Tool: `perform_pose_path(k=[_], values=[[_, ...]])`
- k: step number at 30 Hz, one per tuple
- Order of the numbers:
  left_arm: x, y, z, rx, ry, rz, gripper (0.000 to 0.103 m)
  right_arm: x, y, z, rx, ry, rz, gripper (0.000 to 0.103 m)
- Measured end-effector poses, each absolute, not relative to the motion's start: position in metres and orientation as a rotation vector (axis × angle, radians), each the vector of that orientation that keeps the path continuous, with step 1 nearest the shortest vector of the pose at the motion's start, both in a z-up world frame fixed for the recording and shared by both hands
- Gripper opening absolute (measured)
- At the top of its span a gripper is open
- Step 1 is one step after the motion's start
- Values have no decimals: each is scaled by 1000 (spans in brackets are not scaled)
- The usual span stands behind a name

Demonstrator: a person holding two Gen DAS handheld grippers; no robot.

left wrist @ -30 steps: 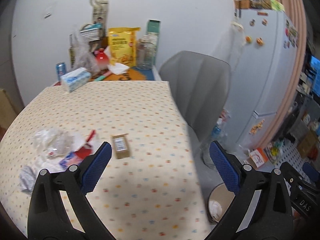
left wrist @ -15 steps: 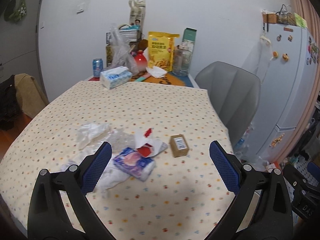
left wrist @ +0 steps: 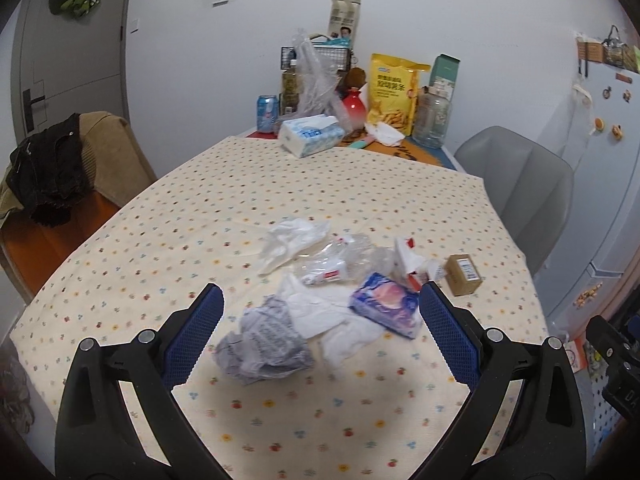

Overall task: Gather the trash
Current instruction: 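Grasp the crumpled grey-printed paper with the left tool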

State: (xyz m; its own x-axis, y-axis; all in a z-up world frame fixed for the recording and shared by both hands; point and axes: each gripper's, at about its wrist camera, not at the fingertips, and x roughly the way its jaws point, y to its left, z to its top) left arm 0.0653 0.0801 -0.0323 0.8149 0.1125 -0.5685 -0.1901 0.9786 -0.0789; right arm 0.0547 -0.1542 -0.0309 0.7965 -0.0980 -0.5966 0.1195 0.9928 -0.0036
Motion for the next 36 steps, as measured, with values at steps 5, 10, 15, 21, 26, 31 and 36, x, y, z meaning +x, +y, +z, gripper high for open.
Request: perform_pose_path(k=[5, 10, 15, 21, 26, 31, 36], values=[[67, 97, -46, -149, 633, 193, 97, 61, -142, -37, 26, 654, -82, 95], [74, 97, -62, -140, 687, 194, 97, 66, -138, -48, 26, 685, -61, 95], [80, 104, -68, -148, 689, 216, 91, 73, -138, -55, 23, 702, -62, 95], [89, 126, -74, -207, 717, 244, 77, 81, -135, -63, 17, 721, -59, 95], [96, 131, -83, -229, 744, 235, 60, 86, -128, -67, 8, 732, -45, 95], [96, 137, -80, -241, 735, 251, 24, 90, -117, -67, -1, 738, -21, 93], [89, 147, -66, -235, 672, 307, 23, 93, -101, -67, -15, 744, 27, 89]])
